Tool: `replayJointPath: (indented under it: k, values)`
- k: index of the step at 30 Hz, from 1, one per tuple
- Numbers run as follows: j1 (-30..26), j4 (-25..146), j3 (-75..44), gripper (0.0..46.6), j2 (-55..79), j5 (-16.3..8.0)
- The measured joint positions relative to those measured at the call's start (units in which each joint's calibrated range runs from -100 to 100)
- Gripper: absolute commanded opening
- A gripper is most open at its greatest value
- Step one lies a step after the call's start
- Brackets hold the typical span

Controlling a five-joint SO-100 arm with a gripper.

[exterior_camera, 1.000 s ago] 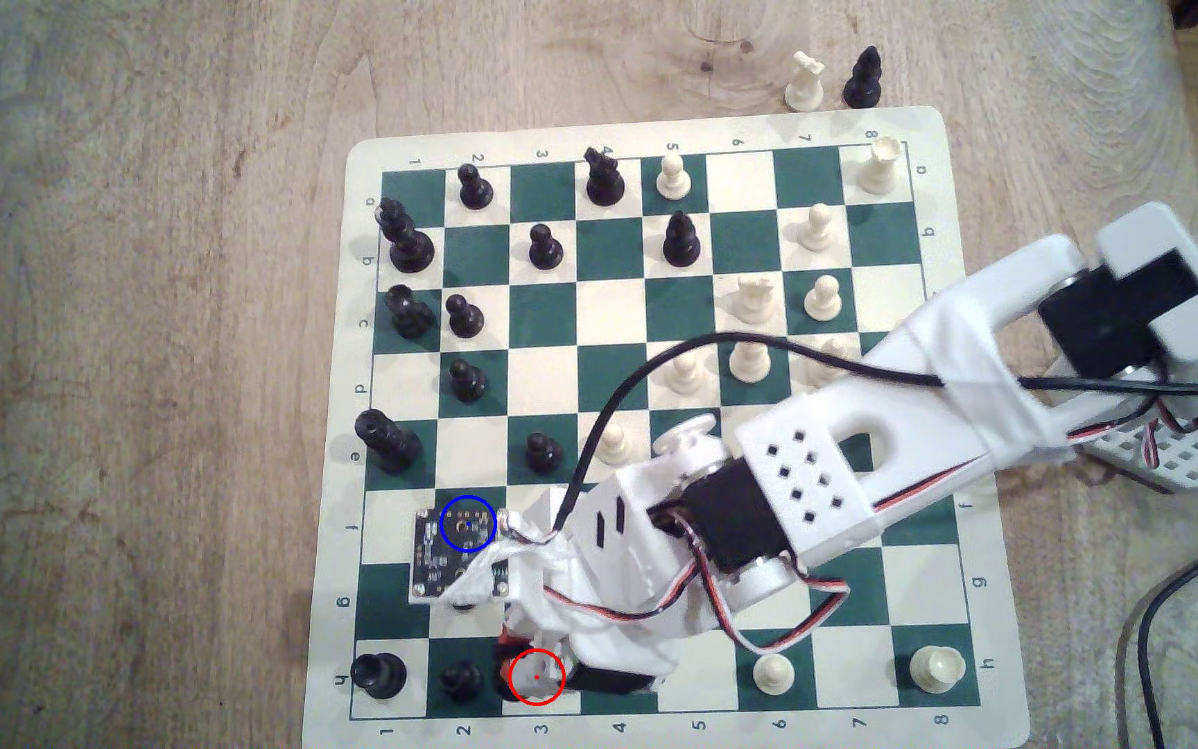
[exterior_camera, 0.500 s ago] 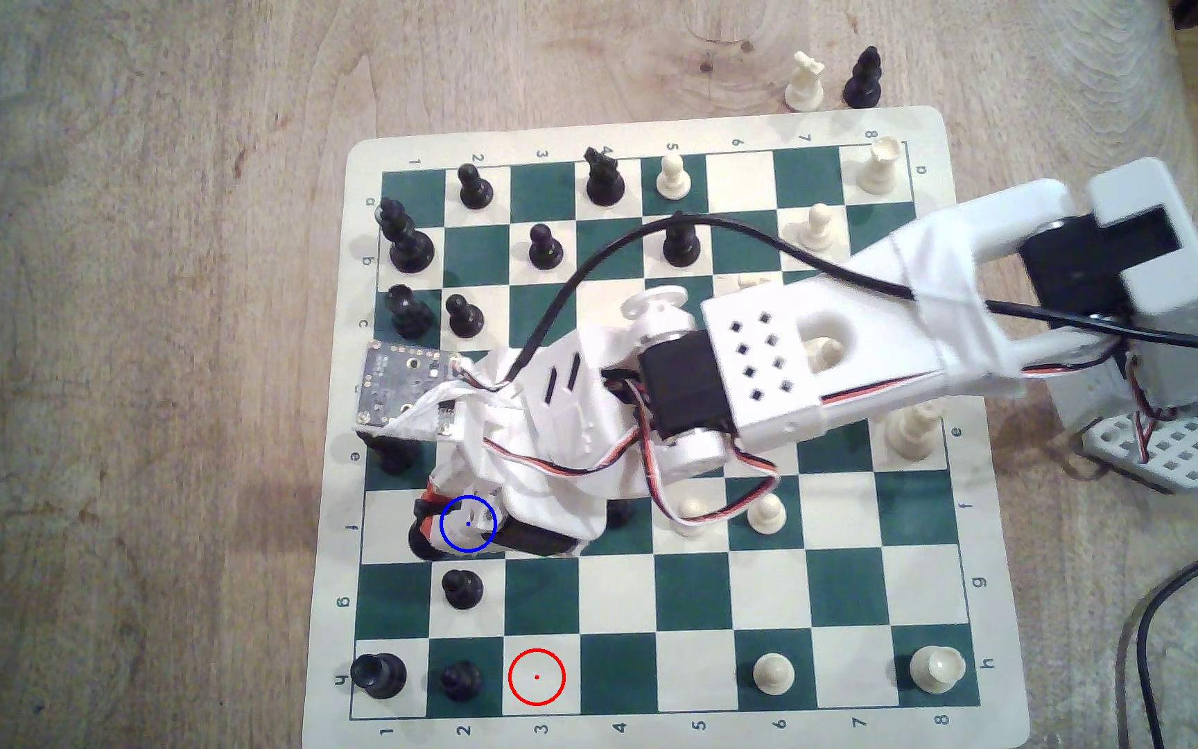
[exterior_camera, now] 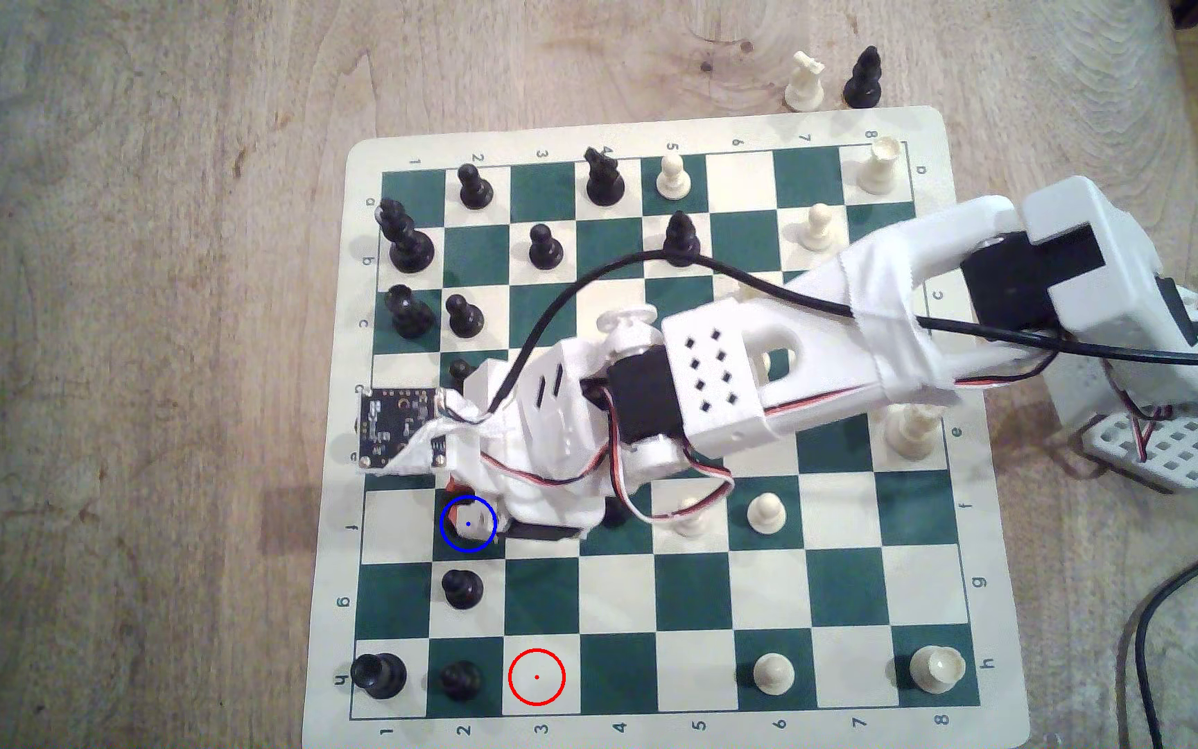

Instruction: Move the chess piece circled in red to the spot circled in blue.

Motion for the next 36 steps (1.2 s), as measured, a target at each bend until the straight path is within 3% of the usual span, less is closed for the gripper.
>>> replayJointPath:
  k: [22, 28, 36]
  values:
    - [-0.07, 0.00, 0.00, 0.7, 2.01, 0.63]
    - [-0.15, 0.00, -1.81, 9.7, 3.44, 0.68]
    - [-0.15, 0.00, -1.81, 11.7, 3.94, 0.73]
